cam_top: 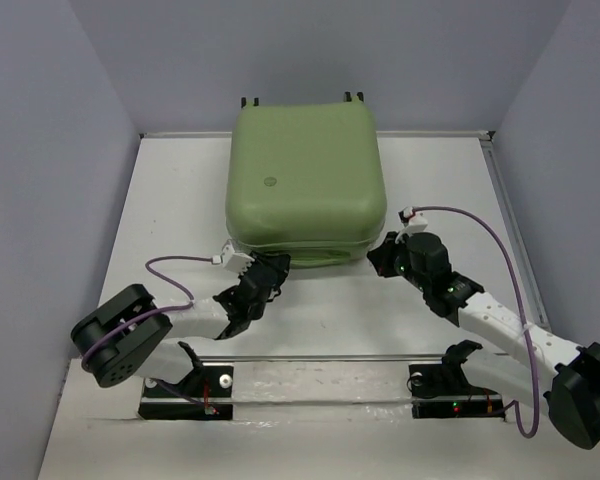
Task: Pack the luggage
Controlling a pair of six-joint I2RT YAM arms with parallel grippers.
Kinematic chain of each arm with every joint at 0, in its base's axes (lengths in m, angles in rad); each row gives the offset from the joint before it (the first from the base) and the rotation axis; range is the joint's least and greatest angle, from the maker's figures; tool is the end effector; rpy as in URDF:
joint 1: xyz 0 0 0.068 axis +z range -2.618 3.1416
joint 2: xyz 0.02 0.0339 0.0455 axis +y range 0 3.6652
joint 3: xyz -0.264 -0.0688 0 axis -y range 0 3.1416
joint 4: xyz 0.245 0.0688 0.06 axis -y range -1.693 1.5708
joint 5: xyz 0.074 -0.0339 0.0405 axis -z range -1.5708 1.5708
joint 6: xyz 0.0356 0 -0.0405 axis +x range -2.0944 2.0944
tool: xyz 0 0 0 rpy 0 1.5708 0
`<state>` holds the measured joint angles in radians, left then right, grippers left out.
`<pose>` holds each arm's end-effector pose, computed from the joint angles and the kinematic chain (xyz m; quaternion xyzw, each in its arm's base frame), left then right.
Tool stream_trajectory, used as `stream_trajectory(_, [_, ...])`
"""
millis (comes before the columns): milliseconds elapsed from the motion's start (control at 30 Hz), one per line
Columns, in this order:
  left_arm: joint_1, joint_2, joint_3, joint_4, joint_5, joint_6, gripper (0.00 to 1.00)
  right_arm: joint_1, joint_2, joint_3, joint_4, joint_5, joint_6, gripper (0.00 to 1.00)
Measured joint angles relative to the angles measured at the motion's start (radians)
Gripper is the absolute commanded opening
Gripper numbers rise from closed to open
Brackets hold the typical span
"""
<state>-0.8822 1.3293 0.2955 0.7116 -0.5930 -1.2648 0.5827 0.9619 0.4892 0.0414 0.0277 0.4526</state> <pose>0.1628 -0.1665 0.1572 -0.3152 0.7293 -0.3782 0.4750 0.1792 0.1169 0.2261 -0.0473 0.8407 0.2568 0.4745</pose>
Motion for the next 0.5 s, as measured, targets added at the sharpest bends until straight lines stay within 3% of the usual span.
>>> stream_trajectory(33, [0.000, 0.015, 0.004, 0.014, -0.005, -0.019, 0.06, 0.000, 0.000, 0.000, 0.002, 0.000, 0.001, 0.07])
stream_trajectory(233, [0.004, 0.110, 0.048, 0.079, -0.054, -0.066, 0.06, 0.040, 0.014, 0.000, 0.015, 0.006, 0.008, 0.07])
stream_trajectory(367, [-0.030, 0.137, 0.065, 0.093, -0.085, -0.038, 0.06, 0.158, 0.115, 0.042, 0.060, 0.064, 0.019, 0.07])
stream_trajectory(500, [-0.062, 0.157, 0.069, 0.119, -0.108, -0.024, 0.06, 0.309, 0.307, 0.205, 0.059, 0.201, 0.011, 0.07])
